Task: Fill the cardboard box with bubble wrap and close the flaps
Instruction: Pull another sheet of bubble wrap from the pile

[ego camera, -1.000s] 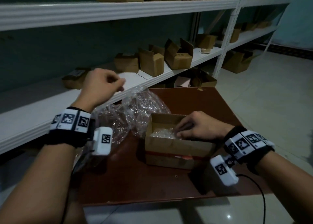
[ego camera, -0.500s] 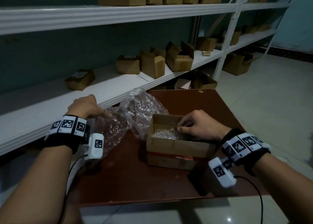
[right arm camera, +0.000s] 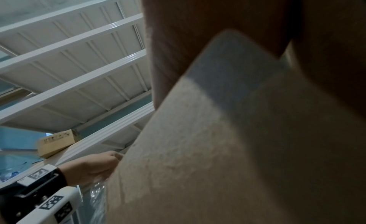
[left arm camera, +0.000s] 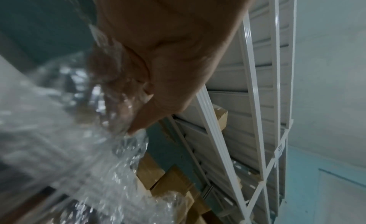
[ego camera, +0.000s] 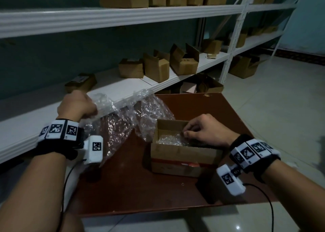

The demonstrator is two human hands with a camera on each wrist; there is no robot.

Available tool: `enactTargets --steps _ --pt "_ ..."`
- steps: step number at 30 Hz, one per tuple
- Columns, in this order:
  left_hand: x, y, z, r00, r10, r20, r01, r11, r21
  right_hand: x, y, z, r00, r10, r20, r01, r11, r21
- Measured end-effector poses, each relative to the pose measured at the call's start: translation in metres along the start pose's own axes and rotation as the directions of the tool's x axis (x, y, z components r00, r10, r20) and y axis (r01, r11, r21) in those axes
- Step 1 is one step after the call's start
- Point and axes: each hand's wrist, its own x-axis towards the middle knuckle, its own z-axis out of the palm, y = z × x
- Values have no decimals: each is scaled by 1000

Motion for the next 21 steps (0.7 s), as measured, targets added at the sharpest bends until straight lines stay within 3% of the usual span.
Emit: enactTargets --steps 3,6,14,15,17,19,21 --pt "-4 4 -8 987 24 -158 -47 988 -146 0 1 0 999 -11 -36 10 1000 -11" --pt "-13 10 -10 926 69 -370 -134 979 -154 1 3 2 998 -35 -58 31 997 -69" --pt "-17 19 -16 844 -74 -530 -196 879 -435 0 2 0 994 -44 -95 38 997 -64" --pt "-17 21 -16 845 -81 -529 -224 844 -488 0 2 0 993 -42 -107 37 998 -49" --pt "-15 27 -12 886 -100 -453 -265 692 -672 -1 0 0 991 -41 -128 38 999 -22" --pt "-16 35 -7 936 -84 -341 -253 513 -820 -2 -2 0 989 -39 -144 40 999 0" --pt "-19 44 -1 968 -46 -246 -208 397 -894 -4 -6 0 986 -35 -163 41 999 34"
